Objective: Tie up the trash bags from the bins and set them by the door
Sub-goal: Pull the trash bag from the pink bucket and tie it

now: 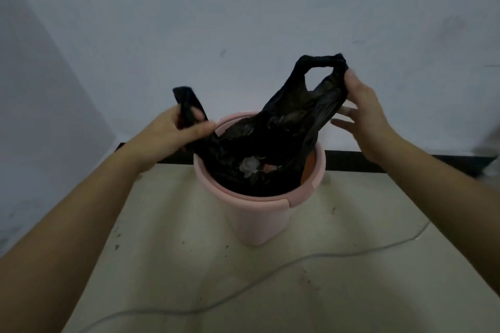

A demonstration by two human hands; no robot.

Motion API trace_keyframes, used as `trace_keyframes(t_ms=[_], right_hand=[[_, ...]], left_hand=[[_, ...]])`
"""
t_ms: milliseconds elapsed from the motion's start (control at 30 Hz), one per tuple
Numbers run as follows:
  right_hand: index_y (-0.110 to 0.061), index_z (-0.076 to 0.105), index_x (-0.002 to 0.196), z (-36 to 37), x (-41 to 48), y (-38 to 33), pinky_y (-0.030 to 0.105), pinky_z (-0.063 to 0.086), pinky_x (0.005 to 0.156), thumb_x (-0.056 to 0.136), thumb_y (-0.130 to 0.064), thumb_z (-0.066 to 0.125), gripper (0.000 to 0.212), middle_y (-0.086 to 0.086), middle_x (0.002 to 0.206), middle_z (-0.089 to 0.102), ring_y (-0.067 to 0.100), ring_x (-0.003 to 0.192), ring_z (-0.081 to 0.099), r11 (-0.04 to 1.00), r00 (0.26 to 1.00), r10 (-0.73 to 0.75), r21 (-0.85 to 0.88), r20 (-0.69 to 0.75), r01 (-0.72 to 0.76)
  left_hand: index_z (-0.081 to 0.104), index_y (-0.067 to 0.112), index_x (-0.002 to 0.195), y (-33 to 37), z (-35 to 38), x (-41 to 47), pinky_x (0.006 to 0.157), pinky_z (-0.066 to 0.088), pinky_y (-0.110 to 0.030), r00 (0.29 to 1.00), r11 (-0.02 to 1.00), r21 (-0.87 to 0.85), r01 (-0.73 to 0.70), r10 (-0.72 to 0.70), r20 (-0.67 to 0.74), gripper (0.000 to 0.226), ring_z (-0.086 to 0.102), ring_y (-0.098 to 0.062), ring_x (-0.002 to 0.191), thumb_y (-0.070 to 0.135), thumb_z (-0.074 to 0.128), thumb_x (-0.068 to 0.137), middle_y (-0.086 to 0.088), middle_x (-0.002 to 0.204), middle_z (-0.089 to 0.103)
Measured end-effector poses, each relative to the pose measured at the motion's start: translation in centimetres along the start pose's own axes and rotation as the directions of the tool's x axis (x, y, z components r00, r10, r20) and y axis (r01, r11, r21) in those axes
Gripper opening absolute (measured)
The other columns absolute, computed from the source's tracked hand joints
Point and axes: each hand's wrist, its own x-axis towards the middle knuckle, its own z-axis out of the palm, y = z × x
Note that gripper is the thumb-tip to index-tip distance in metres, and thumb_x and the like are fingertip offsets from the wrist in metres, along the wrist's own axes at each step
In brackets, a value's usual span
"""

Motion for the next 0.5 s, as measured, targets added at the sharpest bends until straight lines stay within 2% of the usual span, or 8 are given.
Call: trace_keyframes(t_ms=[67, 133, 200, 233, 267, 333, 400, 500], right_hand=[[-0.019, 0.041, 0.145, -0.9, -0.4, 2.5, 0.050, 0.048, 0.104, 0.077, -0.081, 0.059, 0.093, 0.005, 0.147, 0.048, 0.021, 0.129, 0.054, 0.933, 0.990, -0.124, -0.331, 0.069, 0.140], [-0.025, 0.047, 0.139, -1.7, -0.6, 5.2, 0.053, 0.043, 0.109, 0.079, -0.076, 0.063, 0.080, 0.003, 0.142, 0.051, 0.020, 0.133, 0.049, 0.830, 0.957, -0.158, -0.492, 0.243, 0.261], [-0.042, 0.044, 0.137, -1.2, -1.6, 5.7, 0.040, 0.038, 0.116, 0.076, -0.075, 0.067, 0.073, -0.011, 0.145, 0.046, 0.011, 0.138, 0.040, 0.805, 0.923, -0.051, -0.531, 0.381, 0.264], [-0.050, 0.042, 0.133, -0.6, -1.9, 5.8, 0.030, 0.035, 0.115, 0.074, -0.072, 0.071, 0.070, -0.021, 0.141, 0.045, 0.004, 0.136, 0.039, 0.788, 0.894, 0.009, -0.554, 0.447, 0.269], [-0.052, 0.041, 0.132, 0.0, -2.0, 5.8, 0.024, 0.032, 0.114, 0.070, -0.070, 0.075, 0.072, -0.028, 0.135, 0.045, 0.000, 0.133, 0.039, 0.758, 0.877, 0.060, -0.594, 0.476, 0.270], [-0.049, 0.046, 0.134, 1.0, -1.4, 6.3, 0.029, 0.035, 0.116, 0.060, -0.072, 0.082, 0.085, -0.026, 0.135, 0.050, 0.003, 0.132, 0.043, 0.684, 0.876, 0.076, -0.664, 0.477, 0.302], [-0.046, 0.048, 0.138, 1.7, -0.2, 6.6, 0.039, 0.040, 0.115, 0.054, -0.079, 0.080, 0.096, -0.018, 0.139, 0.053, 0.009, 0.133, 0.047, 0.661, 0.887, 0.060, -0.683, 0.459, 0.309], [-0.035, 0.055, 0.136, 2.9, 0.7, 6.4, 0.040, 0.044, 0.112, 0.066, -0.074, 0.077, 0.083, -0.011, 0.139, 0.058, 0.012, 0.129, 0.053, 0.717, 0.901, 0.033, -0.639, 0.432, 0.280]], left_hand=[[0.059, 0.015, 0.098, -1.5, -1.1, -0.8, 0.076, 0.052, -0.023, 0.982, 0.964, 0.240, 0.111, -0.144, 0.123, 0.086, 0.063, -0.011, 0.087, 0.081, 0.077, 0.046, 0.010, 0.090, 0.070], [0.051, 0.015, 0.123, -3.3, -1.9, -1.2, 0.098, 0.049, -0.035, 0.905, 0.829, 0.507, 0.235, -0.377, 0.197, 0.123, 0.059, -0.019, 0.116, 0.096, 0.067, 0.032, 0.000, 0.122, 0.063], [0.016, 0.021, 0.156, -5.0, -1.4, -1.5, 0.118, 0.029, -0.039, 0.812, 0.684, 0.684, 0.252, -0.535, 0.235, 0.155, 0.027, -0.021, 0.148, 0.102, 0.057, 0.031, -0.004, 0.159, 0.028], [-0.001, 0.026, 0.159, -6.0, -0.8, -1.4, 0.122, 0.020, -0.042, 0.828, 0.668, 0.712, 0.215, -0.512, 0.230, 0.155, 0.011, -0.021, 0.153, 0.101, 0.055, 0.036, -0.001, 0.166, 0.010], [-0.007, 0.030, 0.158, -6.7, -0.1, -1.2, 0.124, 0.016, -0.045, 0.882, 0.694, 0.700, 0.167, -0.423, 0.210, 0.152, 0.002, -0.020, 0.154, 0.101, 0.055, 0.039, 0.001, 0.167, 0.002], [-0.010, 0.035, 0.157, -8.0, 1.0, -0.5, 0.124, 0.011, -0.049, 0.955, 0.775, 0.624, 0.101, -0.252, 0.158, 0.154, -0.006, -0.018, 0.153, 0.099, 0.062, 0.036, 0.004, 0.168, -0.003], [-0.013, 0.039, 0.155, -8.5, 1.5, 0.3, 0.124, 0.008, -0.051, 0.961, 0.819, 0.562, 0.112, -0.234, 0.149, 0.157, -0.015, -0.015, 0.152, 0.095, 0.069, 0.033, 0.009, 0.166, -0.009], [-0.008, 0.045, 0.155, -8.6, 2.0, 1.0, 0.124, 0.008, -0.050, 0.955, 0.854, 0.514, 0.081, -0.214, 0.205, 0.143, -0.016, -0.011, 0.152, 0.087, 0.075, 0.045, 0.010, 0.166, -0.005]])
